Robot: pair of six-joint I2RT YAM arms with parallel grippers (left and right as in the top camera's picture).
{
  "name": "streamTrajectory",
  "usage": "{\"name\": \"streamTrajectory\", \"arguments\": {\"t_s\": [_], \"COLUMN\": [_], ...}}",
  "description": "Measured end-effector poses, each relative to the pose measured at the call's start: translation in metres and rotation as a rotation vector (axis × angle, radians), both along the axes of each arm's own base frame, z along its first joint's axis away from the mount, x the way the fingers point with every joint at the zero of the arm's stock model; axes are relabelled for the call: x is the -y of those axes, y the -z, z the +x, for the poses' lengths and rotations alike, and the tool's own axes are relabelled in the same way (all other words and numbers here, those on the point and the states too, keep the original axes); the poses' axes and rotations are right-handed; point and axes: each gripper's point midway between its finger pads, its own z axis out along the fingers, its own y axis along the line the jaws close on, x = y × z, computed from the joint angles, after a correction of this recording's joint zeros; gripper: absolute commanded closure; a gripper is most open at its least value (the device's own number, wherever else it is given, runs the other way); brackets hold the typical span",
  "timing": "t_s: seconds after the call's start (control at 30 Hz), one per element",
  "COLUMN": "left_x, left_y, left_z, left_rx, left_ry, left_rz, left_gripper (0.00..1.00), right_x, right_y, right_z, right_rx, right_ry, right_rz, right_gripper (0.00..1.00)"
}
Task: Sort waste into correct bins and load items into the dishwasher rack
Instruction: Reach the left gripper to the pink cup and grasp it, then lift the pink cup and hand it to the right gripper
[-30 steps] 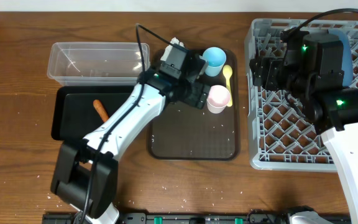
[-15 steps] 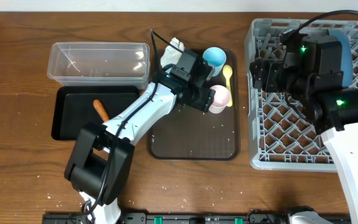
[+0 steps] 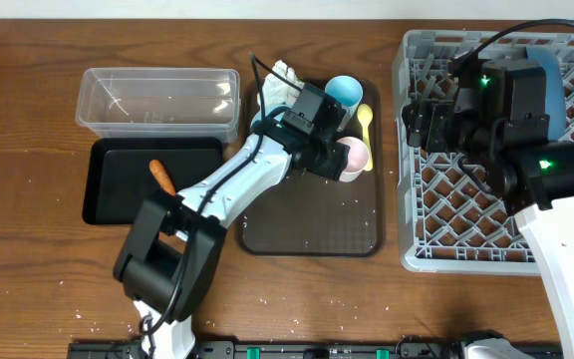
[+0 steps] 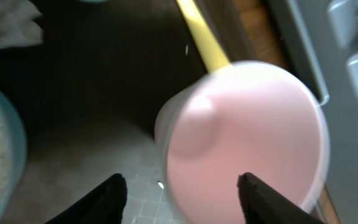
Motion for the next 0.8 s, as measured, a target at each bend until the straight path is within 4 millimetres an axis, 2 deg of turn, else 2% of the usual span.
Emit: {"name": "streamTrajectory", "arguments": {"t_s": [0.1, 0.27, 0.4, 0.5, 0.63, 0.7, 0.8], "left_x": [0.000, -0.003, -0.021, -0.049, -0.093, -0.115, -0.134], "left_y": [0.010, 0.011, 0.004, -0.024, -0.097, -0.136, -0.179], "left_z": [-0.002, 0.001, 0.005, 0.008, 0.010, 0.007, -0.003], "left_rx": [-0.022, -0.034, -0.079, -0.110, -0.113, -0.099, -0.104], "left_ry": [0.000, -0.025, -0.113, -0.220, -0.326, -0.353, -0.339], "left_rz": [0.009, 0.002, -0.007, -0.044, -0.223, -0.339, -0.508], "left_gripper": [0.58, 0.94, 0.94, 0.94, 0.94, 0.94, 0.94], "right_x": [0.001, 0.003, 0.003, 0.004, 0.001, -0.009, -0.038], "right_y": [0.001, 0.002, 0.001, 0.001, 0.004, 0.008, 0.009], "right_z": [-0.001, -0.001, 0.000, 0.000, 0.003, 0.008, 0.022], "right_rx": [-0.006, -0.007, -0.003, -0.001, -0.010, -0.009, 0.024], "right_ry": [0.005, 0.012, 0.014, 0.015, 0.004, -0.047, -0.184], "right_rz": [-0.006, -0.014, -0.015, -0.016, -0.008, 0.018, 0.098], "right_gripper": [0.21, 0.21, 0.19, 0.15, 0.12, 0.11, 0.10]}}
